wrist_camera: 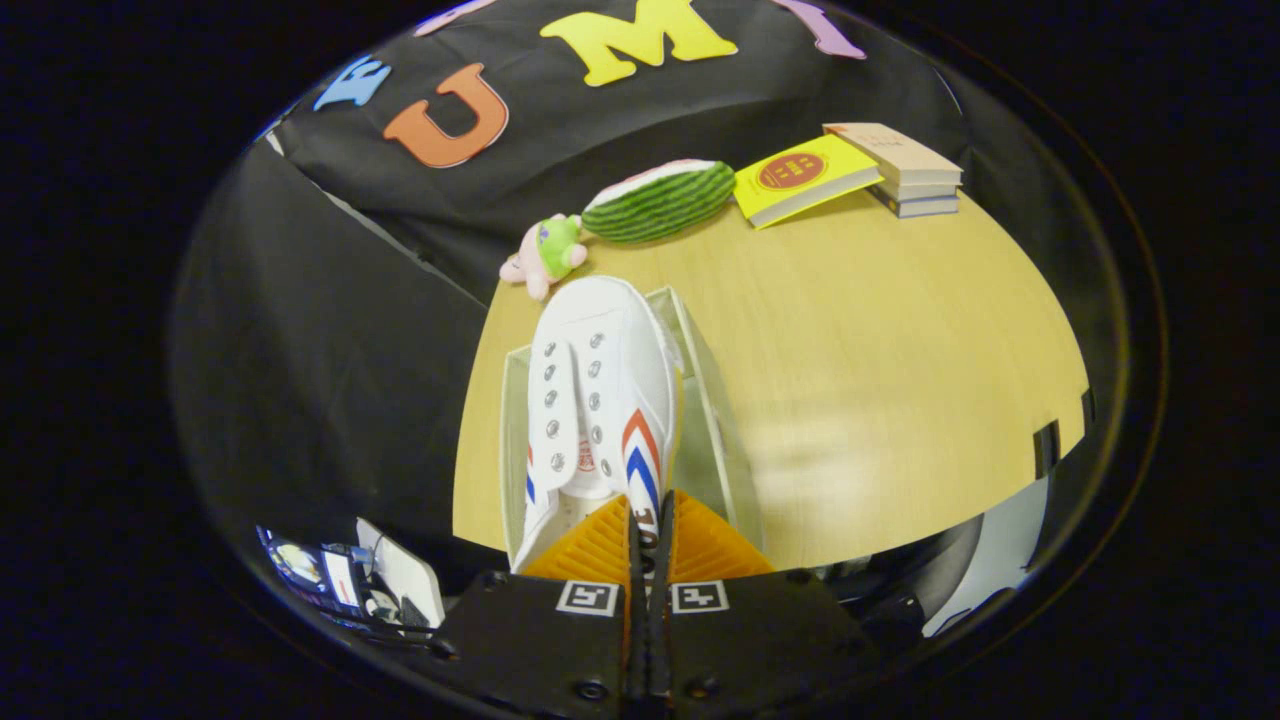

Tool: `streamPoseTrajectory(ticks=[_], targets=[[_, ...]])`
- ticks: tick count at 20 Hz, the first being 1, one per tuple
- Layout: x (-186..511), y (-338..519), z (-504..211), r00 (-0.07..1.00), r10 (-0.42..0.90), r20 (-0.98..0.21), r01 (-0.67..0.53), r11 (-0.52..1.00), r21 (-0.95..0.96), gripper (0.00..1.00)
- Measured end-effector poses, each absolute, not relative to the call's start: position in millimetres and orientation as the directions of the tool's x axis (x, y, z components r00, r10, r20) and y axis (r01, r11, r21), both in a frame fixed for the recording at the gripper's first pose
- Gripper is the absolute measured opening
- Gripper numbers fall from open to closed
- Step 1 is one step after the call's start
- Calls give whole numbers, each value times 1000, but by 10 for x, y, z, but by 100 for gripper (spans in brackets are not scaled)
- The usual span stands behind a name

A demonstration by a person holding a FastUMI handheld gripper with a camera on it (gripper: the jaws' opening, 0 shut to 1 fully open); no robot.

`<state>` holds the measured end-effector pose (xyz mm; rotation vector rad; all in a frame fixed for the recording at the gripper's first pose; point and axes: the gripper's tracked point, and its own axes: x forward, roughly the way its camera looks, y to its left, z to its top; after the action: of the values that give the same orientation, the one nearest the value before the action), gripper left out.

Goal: Open the storage box then place both shoes into the box .Put the left shoe in first, then the right shoe, with the right side of both shoes facing outward in a uniform manner.

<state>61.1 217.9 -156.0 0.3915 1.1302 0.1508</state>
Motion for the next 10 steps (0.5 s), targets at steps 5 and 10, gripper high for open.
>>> streamPoseTrajectory(ticks=[5, 10], targets=[[646, 2229, -1732, 402, 305, -863, 94, 924, 371, 6], [735, 2207, -1754, 423, 310, -851, 114, 914, 390, 8]])
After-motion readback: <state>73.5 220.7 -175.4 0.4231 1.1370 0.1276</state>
